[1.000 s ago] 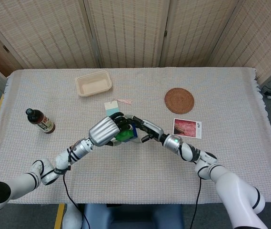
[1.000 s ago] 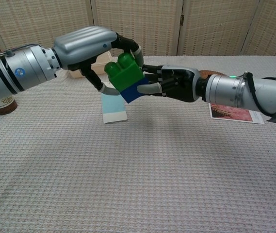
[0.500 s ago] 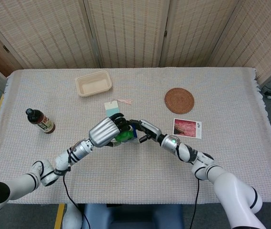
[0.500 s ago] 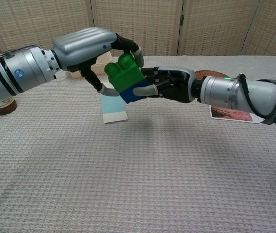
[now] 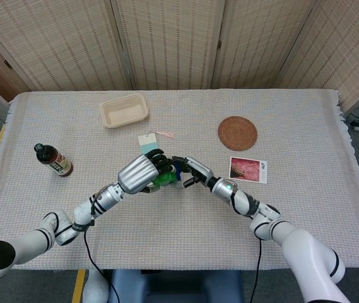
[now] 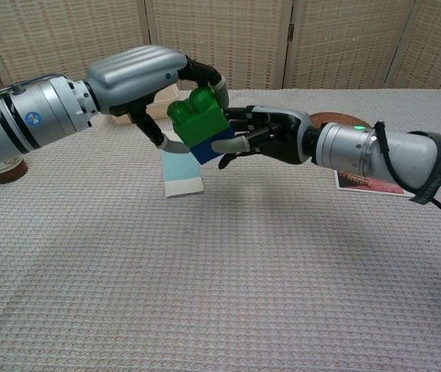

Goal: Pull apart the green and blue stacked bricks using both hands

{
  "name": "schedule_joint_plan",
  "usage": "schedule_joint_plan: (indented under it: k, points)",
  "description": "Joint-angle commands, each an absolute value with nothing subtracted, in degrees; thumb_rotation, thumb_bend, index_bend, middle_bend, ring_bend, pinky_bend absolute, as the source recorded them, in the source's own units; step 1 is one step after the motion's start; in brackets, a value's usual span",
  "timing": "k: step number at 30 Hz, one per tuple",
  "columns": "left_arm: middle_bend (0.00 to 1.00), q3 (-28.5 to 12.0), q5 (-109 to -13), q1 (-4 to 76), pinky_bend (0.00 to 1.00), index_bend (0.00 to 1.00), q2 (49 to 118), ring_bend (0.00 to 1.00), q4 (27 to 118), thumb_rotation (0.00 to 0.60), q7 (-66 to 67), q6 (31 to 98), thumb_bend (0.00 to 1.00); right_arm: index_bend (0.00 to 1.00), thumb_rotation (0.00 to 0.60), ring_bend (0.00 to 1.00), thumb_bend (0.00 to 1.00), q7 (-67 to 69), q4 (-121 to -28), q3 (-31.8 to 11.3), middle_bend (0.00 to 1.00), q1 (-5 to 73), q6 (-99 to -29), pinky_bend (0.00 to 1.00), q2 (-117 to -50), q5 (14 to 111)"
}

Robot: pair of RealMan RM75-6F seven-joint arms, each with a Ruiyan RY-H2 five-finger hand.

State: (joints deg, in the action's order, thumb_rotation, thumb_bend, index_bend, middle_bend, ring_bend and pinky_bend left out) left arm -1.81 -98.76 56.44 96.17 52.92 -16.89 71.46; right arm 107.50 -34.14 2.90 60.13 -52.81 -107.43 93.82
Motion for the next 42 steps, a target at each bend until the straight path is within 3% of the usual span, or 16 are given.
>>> schedule_joint_plan:
  k: [1, 7, 28, 34, 42]
  points:
    - [0.82, -1.83, -98.77, 56.41, 0.26, 0.83, 96.04, 0.44, 52.91, 0.6, -16.91, 71.56, 0.24, 0.66, 0.6, 0.45, 0.37, 105.59, -34.07, 2.32, 0.55, 59.83, -52.12, 0.46, -107.82, 93.04]
    - [0.82, -1.92, -98.83, 56.42, 0.26, 0.83, 95.85, 0.44, 52.95, 0.6, -16.76, 71.79, 0.24, 0.72, 0.6, 0.5, 0.37, 103.13, -34.51, 1.85, 0.6, 59.52, -51.09, 0.51, -107.88, 92.35]
    - [0.82, -2.65, -98.29, 56.08, 0.26, 0.83, 94.66, 0.45, 52.43, 0.6, -16.39, 72.89, 0.24, 0.73, 0.6, 0.51, 0.37, 98.31, -34.75, 2.55, 0.61, 57.3, -50.36, 0.51, -106.03, 92.34]
    - [0.82, -0.56, -98.38, 51.74, 0.26, 0.83, 92.4, 0.45, 53.51, 0.6, -13.89, 76.02, 0.24, 0.73, 0.6, 0.51, 0.37, 83.42, -41.95, 3.21, 0.61, 53.78, -53.43, 0.51, -98.58, 92.14]
    - [0.82, 1.77, -97.69, 44.72, 0.26, 0.83, 89.45, 0.46, 55.88, 0.6, -11.52, 80.67, 0.24, 0.73, 0.6, 0.51, 0.37, 61.29, -60.9, 3.41, 0.61, 47.69, -55.21, 0.51, -82.55, 88.34]
